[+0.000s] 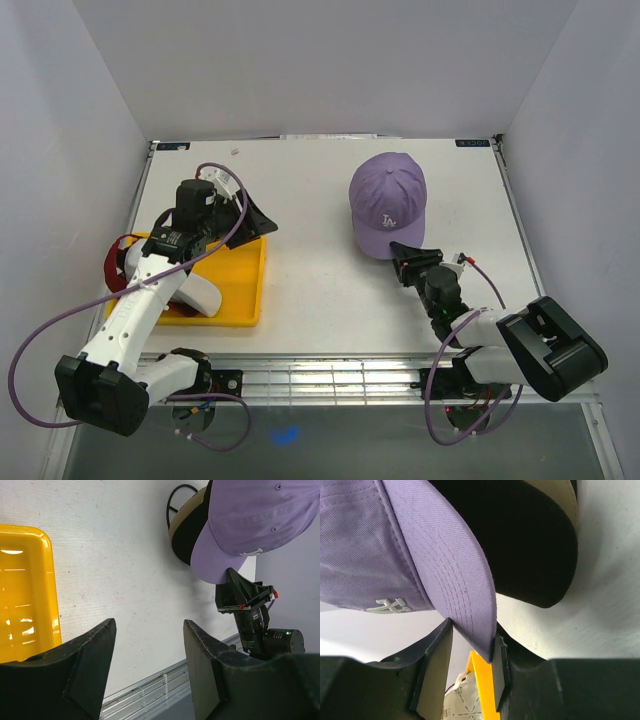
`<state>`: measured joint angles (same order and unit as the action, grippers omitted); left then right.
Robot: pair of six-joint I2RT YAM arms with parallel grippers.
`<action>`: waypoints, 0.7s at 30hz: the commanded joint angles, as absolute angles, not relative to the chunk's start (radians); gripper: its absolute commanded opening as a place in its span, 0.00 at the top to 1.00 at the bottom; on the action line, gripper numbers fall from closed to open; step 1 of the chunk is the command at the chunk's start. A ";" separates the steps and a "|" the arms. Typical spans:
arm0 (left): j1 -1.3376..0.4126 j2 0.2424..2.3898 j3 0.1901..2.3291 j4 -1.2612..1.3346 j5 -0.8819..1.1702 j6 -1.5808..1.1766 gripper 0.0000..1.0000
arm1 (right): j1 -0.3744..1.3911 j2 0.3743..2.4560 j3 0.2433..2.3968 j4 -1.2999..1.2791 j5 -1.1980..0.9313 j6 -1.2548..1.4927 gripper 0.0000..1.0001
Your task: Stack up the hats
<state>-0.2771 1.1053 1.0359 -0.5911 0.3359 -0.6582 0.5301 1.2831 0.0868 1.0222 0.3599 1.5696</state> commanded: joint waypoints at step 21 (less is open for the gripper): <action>-0.281 1.078 1.032 -0.575 0.327 -0.652 0.34 | 0.531 1.226 0.069 0.603 0.307 1.490 0.51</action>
